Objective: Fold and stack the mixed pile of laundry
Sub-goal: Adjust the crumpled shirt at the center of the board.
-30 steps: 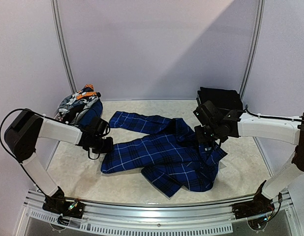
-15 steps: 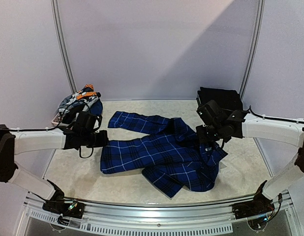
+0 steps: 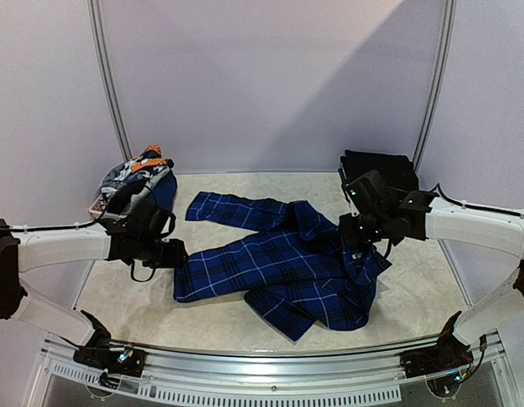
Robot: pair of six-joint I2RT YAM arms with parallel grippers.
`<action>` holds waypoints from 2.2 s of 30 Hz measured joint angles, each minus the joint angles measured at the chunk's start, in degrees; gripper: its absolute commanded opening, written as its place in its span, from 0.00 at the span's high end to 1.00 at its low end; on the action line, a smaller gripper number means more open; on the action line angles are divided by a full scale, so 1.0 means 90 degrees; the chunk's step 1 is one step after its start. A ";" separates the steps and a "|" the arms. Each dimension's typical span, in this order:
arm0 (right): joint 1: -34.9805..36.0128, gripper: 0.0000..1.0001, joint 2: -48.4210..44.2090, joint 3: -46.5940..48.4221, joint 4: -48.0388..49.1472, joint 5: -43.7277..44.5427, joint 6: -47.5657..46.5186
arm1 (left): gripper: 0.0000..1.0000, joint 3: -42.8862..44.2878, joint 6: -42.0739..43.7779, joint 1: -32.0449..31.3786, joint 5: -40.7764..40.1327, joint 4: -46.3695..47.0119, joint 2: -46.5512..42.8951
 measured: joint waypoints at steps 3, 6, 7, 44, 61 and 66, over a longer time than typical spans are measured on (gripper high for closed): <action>0.0000 1.00 0.0049 -0.0007 0.0051 -0.0022 -0.0010 | 0.47 0.0000 -0.0002 -0.0032 -0.0056 -0.0005 0.0211; 0.0000 1.00 0.0090 -0.0010 0.0066 -0.0083 -0.0024 | 0.50 0.0058 -0.0022 -0.0032 -0.0170 0.0073 0.0517; 0.0000 1.00 0.0104 -0.0012 0.0073 -0.0100 -0.0027 | 0.50 0.0102 -0.0027 -0.0027 -0.0199 0.0104 0.0627; -0.0007 1.00 0.0085 -0.0121 0.0148 -0.0102 -0.0049 | 1.00 0.0852 -0.0117 0.0255 -0.0221 0.1175 0.1773; -0.0010 1.00 -0.1047 -0.0063 -0.0090 -0.0223 -0.0056 | 1.00 0.0865 0.0248 0.0255 -0.0879 0.0214 -0.0913; -0.0010 1.00 -0.1110 0.0231 -0.0265 -0.0214 -0.0083 | 1.00 0.1195 0.0437 0.0255 -0.1066 -0.0194 -0.1083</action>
